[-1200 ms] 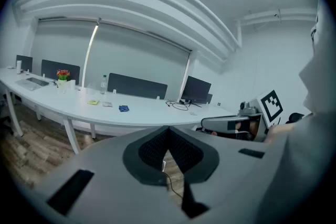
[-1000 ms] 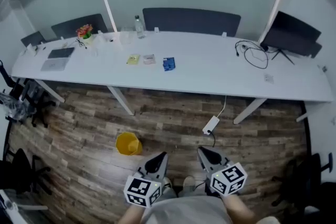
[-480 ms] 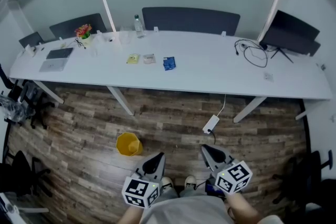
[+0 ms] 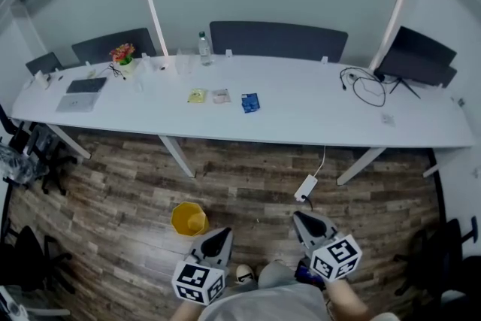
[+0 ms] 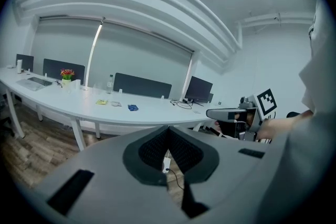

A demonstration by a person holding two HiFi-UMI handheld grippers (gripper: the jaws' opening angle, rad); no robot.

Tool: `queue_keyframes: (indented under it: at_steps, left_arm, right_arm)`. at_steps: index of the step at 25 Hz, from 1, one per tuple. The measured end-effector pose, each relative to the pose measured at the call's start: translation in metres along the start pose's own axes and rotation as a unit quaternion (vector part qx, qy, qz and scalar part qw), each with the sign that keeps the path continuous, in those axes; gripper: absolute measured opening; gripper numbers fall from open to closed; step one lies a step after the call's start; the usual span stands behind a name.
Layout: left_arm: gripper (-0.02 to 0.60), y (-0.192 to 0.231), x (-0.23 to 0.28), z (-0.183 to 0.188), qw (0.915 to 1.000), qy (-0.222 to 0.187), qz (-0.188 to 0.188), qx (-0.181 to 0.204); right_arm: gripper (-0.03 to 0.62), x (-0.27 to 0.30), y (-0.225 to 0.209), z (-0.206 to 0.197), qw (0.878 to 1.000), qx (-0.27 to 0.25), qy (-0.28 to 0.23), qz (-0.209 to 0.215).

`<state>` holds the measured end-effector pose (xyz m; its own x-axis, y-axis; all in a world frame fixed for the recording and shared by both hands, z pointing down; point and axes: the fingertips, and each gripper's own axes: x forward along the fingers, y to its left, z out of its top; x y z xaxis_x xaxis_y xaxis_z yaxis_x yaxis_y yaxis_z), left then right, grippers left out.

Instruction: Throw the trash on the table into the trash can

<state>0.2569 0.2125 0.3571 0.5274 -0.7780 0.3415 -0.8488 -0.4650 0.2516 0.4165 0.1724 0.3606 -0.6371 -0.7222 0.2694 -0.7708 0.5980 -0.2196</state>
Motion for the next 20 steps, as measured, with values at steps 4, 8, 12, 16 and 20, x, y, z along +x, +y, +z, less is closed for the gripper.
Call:
queue_keyframes:
  at_steps: [4, 8, 12, 16, 20]
  left_arm:
    - [0.002, 0.012, 0.009, 0.000, 0.9999, 0.007, -0.009, -0.002]
    - [0.002, 0.029, 0.031, 0.006, 0.9999, 0.010, -0.012, -0.003]
    - [0.002, 0.051, 0.067, 0.017, 0.9999, 0.008, -0.009, -0.006]
    - [0.002, 0.075, 0.113, 0.041, 0.9999, 0.005, -0.004, -0.008]
    - [0.002, 0.102, 0.162, 0.076, 0.9999, -0.003, 0.004, -0.009]
  right_arm:
    - [0.031, 0.014, -0.005, -0.004, 1.000, 0.007, 0.006, -0.006]
    - [0.031, 0.038, -0.016, -0.003, 1.000, 0.007, 0.011, -0.005]
    - [0.031, 0.073, -0.042, 0.001, 1.000, 0.001, 0.018, 0.000]
    - [0.031, 0.116, -0.075, 0.023, 1.000, -0.002, 0.020, 0.011]
    - [0.031, 0.163, -0.113, 0.053, 1.000, -0.011, 0.020, 0.022]
